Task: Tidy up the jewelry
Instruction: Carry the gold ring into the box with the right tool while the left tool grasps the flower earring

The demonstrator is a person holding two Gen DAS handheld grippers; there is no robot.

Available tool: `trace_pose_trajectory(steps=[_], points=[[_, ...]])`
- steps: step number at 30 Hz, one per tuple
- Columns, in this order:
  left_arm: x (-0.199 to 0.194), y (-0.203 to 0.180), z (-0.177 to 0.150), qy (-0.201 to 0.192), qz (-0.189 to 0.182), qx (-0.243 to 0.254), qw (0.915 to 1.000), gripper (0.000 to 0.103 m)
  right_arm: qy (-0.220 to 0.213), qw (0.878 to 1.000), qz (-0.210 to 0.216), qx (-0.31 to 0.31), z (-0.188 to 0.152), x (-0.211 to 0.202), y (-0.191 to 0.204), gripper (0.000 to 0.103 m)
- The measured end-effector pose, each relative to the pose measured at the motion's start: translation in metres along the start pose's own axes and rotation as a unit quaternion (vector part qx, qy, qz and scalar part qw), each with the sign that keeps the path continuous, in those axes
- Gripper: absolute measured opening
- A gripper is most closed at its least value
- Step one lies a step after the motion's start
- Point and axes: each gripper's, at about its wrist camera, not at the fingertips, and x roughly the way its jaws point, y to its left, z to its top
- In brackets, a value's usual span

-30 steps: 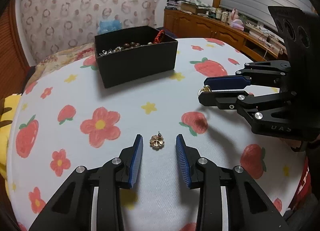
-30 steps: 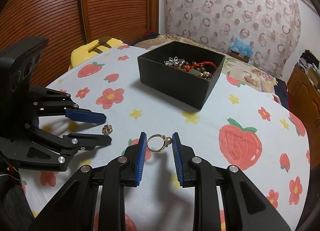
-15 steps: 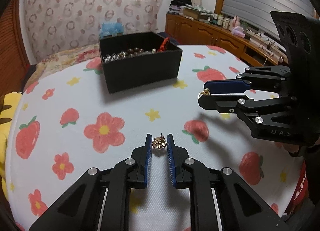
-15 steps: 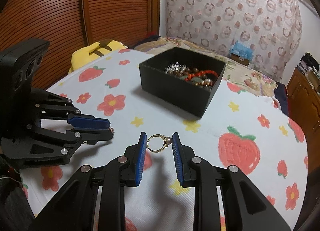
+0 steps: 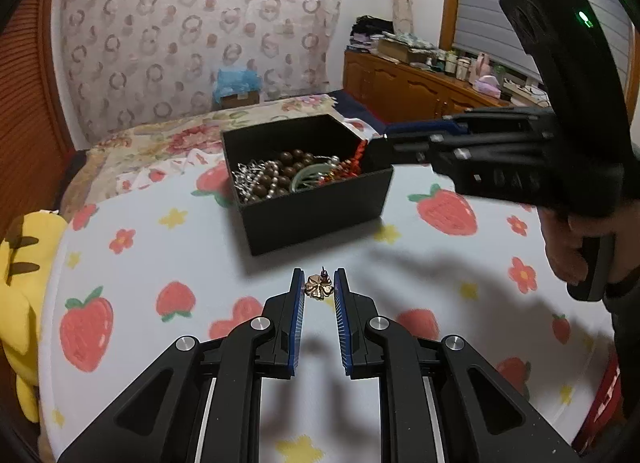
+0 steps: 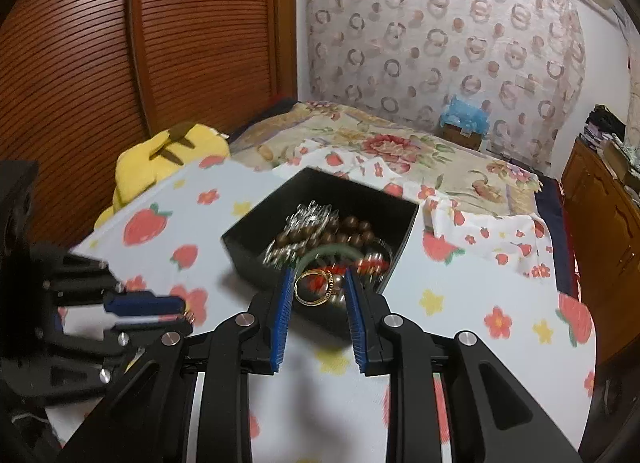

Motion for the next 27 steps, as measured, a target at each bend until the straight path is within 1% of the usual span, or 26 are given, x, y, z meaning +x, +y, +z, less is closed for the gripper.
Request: trace_pose_trajectory(steps=[4,11,13,15,16,22,27], points=[[0.004,0.007,0.007,-0.003,0.006,-0.005,1.0000,0.014,0.001,1.000,-0.004,-0.003,0.014,0.012,-0.003,0.028],[0.005,0.019,0.022,-0.010,0.014,-0.008,0.9998,0.014,0.010,1.000,-0.010,0.003,0.024,0.036,-0.006,0.029],[0.005,0.022,0.028,-0.014,0.015,-0.009,0.9997,0.014,0.007,1.000,-0.009,0.008,0.025,0.039,-0.008,0.035],[0.005,0.024,0.036,-0.018,0.018,-0.009,0.9996,0.014,0.005,1.000,-0.008,0.012,0.025,0.039,-0.010,0.041],[0.005,0.026,0.039,-0.020,0.019,-0.009,0.9996,0.014,0.001,1.000,-0.008,0.013,0.025,0.037,-0.011,0.042],[0.019,0.028,0.058,-0.026,0.027,-0.010,0.9993,0.014,-0.007,0.999,-0.020,0.028,0.020,0.026,-0.020,0.042],[0.038,0.031,0.069,-0.023,0.035,-0.019,0.9989,0.014,-0.015,0.998,-0.037,0.043,0.008,0.010,-0.029,0.042]])
